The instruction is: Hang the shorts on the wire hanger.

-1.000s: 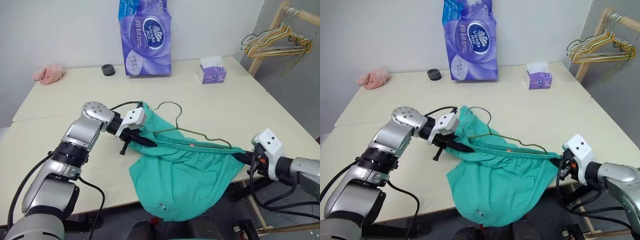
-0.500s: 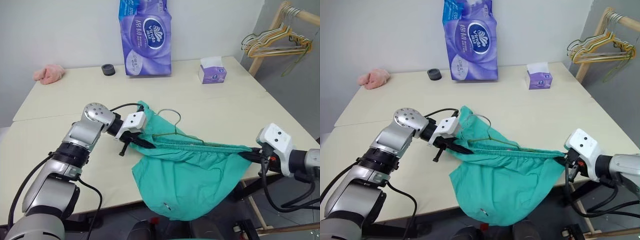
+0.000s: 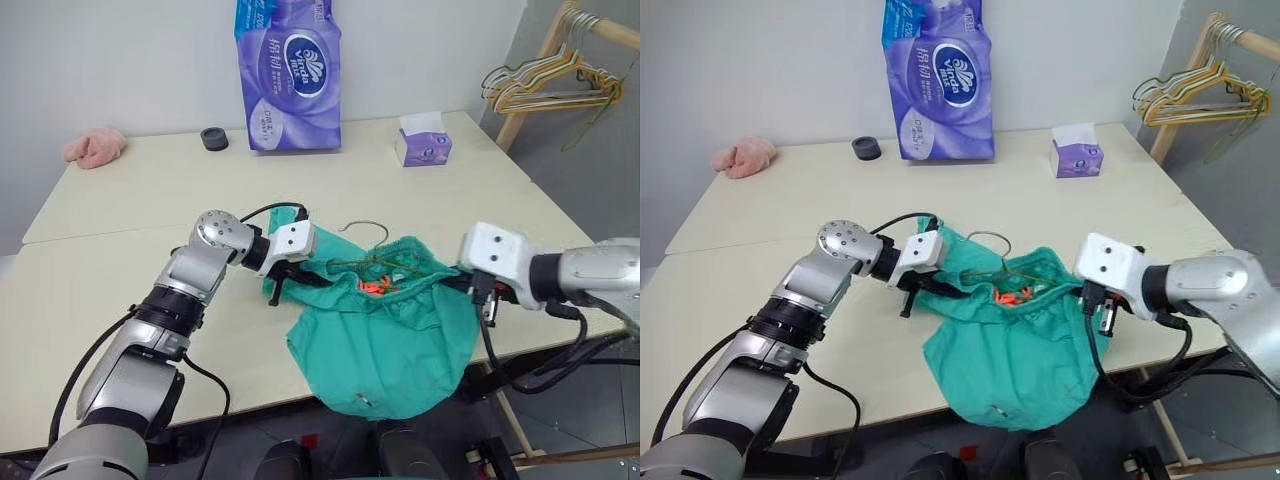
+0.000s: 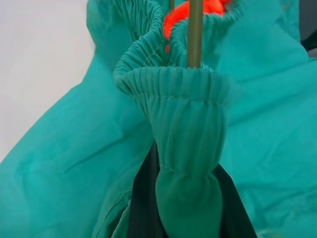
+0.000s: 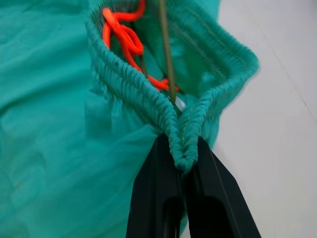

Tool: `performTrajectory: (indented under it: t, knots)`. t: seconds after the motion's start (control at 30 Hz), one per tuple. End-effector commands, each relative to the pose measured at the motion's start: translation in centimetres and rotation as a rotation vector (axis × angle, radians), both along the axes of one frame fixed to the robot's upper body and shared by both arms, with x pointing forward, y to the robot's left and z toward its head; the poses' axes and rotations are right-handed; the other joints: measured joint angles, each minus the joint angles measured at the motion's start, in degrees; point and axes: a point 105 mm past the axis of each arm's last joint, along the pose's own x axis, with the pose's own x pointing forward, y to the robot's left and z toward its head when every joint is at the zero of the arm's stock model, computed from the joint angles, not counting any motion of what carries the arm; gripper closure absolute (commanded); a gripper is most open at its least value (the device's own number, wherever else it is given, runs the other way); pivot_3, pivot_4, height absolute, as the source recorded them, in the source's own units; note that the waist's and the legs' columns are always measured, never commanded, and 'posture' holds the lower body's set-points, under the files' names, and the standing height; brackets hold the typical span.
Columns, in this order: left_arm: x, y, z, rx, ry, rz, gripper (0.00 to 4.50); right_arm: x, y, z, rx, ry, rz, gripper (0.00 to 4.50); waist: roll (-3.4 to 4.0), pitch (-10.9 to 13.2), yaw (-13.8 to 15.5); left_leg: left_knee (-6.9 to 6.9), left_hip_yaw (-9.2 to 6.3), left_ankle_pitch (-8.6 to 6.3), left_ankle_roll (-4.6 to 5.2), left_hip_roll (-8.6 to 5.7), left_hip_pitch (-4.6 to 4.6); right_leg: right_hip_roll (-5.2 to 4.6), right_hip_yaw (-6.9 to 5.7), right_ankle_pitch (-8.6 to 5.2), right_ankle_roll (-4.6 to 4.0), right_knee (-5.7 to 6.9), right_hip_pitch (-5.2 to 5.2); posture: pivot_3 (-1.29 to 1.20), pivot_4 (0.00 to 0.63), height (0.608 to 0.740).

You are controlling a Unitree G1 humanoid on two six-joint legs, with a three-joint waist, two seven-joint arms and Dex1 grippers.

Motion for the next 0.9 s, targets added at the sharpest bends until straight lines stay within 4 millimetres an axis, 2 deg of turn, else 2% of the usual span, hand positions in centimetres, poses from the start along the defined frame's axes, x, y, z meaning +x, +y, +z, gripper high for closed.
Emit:
performTrajectory:
  t: [0.03,0.13,0.17,0.3,0.53,0.57,0.7,0.9]
  knots:
    - [0.0,-0.9,1.2,-0.047,-0.050,-0.003,4.50,0.1,1.3,0.9,-0.015,-0.063,0.068,4.45,0.00,0.00,-0.02,0.00,0.00,0.00,0.00,0.00,0.00,0.00,0.00,0.00,0.00,0.01,0.00,-0.25,0.089,0.740]
    - [-0.1,-1.2,0.8,-0.062,-0.043,0.000,4.50,0.4,1.9,1.1,-0.012,-0.090,0.089,4.45,0.00,0.00,-0.10,0.00,-0.02,0.00,0.00,0.00,0.01,-0.01,-0.01,0.00,0.00,0.02,0.00,-0.25,0.092,0.740]
    - [-0.2,-1.3,0.7,-0.063,-0.043,0.000,4.50,0.6,1.9,1.3,-0.008,-0.100,0.087,3.89,0.00,0.00,-0.09,0.00,-0.02,0.00,0.00,0.00,0.01,-0.01,-0.01,0.00,-0.01,0.02,-0.01,-0.25,0.092,0.740]
    - [-0.3,-1.6,0.4,-0.063,-0.046,-0.005,4.50,0.2,1.9,1.5,-0.004,-0.090,0.097,2.69,0.00,0.00,0.11,0.01,-0.02,0.00,0.00,0.00,0.00,-0.03,-0.02,0.00,-0.01,0.03,-0.01,-0.25,0.093,0.740]
    - [-0.4,-1.9,0.2,-0.072,-0.046,-0.009,4.50,-1.0,1.9,2.5,0.058,-0.049,0.101,0.22,0.01,0.00,-0.01,0.00,-0.04,0.00,0.00,0.00,0.00,-0.04,-0.02,0.01,-0.01,0.03,-0.01,-0.25,0.096,0.740]
    - [-0.4,-1.9,0.2,-0.073,-0.046,-0.008,4.50,-1.1,1.8,2.5,0.061,-0.043,0.099,0.01,0.01,0.00,0.00,0.00,-0.04,0.00,0.00,0.00,0.00,-0.04,-0.02,0.01,-0.01,0.04,-0.01,-0.25,0.096,0.740]
    - [-0.7,-2.0,0.1,-0.084,-0.040,-0.015,4.50,-1.5,-2.8,1.7,0.004,0.012,-0.087,0.01,0.01,0.00,0.73,-0.01,-0.11,-0.02,0.01,0.00,-0.05,-0.05,-0.08,0.00,-0.01,-0.06,0.01,-0.25,0.099,0.740]
    - [-0.9,-2.1,0.0,-0.087,-0.039,-0.026,4.50,-1.9,-3.9,0.8,0.025,0.061,-0.140,0.01,0.01,0.00,0.11,0.00,0.00,-0.03,0.03,0.00,0.03,-0.05,-0.03,0.01,-0.01,0.00,0.04,-0.26,0.101,0.740]
